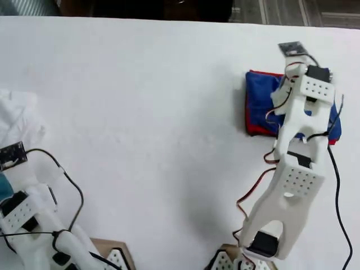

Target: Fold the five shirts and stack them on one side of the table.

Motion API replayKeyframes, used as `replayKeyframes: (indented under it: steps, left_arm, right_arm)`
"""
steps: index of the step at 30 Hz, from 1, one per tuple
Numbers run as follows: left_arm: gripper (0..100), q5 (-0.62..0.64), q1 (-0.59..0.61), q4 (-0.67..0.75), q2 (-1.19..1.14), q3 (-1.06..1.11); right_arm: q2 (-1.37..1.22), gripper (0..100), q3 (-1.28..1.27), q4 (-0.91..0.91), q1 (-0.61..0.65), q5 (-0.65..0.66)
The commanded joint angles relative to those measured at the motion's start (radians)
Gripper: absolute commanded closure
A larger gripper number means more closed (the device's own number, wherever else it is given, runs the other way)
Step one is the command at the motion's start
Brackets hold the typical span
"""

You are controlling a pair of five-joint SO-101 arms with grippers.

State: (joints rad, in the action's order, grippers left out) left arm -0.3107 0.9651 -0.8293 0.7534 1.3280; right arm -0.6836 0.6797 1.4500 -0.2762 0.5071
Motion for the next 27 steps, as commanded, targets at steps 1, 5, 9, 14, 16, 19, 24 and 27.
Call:
replayKeyframes:
  steps: [1,5,9,14,16,19,24,27]
  left_arm:
    - [97,0.005,-0.015,0.015,0.018,-0.002]
    - [97,0.005,-0.015,0.015,0.018,-0.002]
    - [97,0.005,-0.015,0.015,0.018,-0.002]
    - [97,-0.003,-0.054,0.008,0.018,-0.005]
    - [94,-0.003,-0.064,-0.011,0.018,-0.015]
    - [86,-0.003,-0.063,-0.101,0.018,-0.085]
    - [77,-0.003,-0.063,-0.334,0.018,-0.277]
    - [78,-0.003,-0.063,-0.439,0.018,-0.369]
  right_arm:
    - [0.156,97.8,0.14,0.01,-0.019,-0.043]
    - [0.292,97.8,0.229,0.097,0.008,-0.126]
    - [0.427,97.5,0.219,0.3,0.104,-0.16]
    - [0.575,88.4,-0.049,0.317,0.228,-0.135]
    - [0.63,85.0,-0.193,0.317,0.286,-0.091]
    - [0.753,84.9,-0.394,0.308,0.341,-0.072]
    - [1.053,85.4,-0.692,0.223,0.343,-0.051]
    - [1.244,85.3,-0.948,0.12,0.346,0.018]
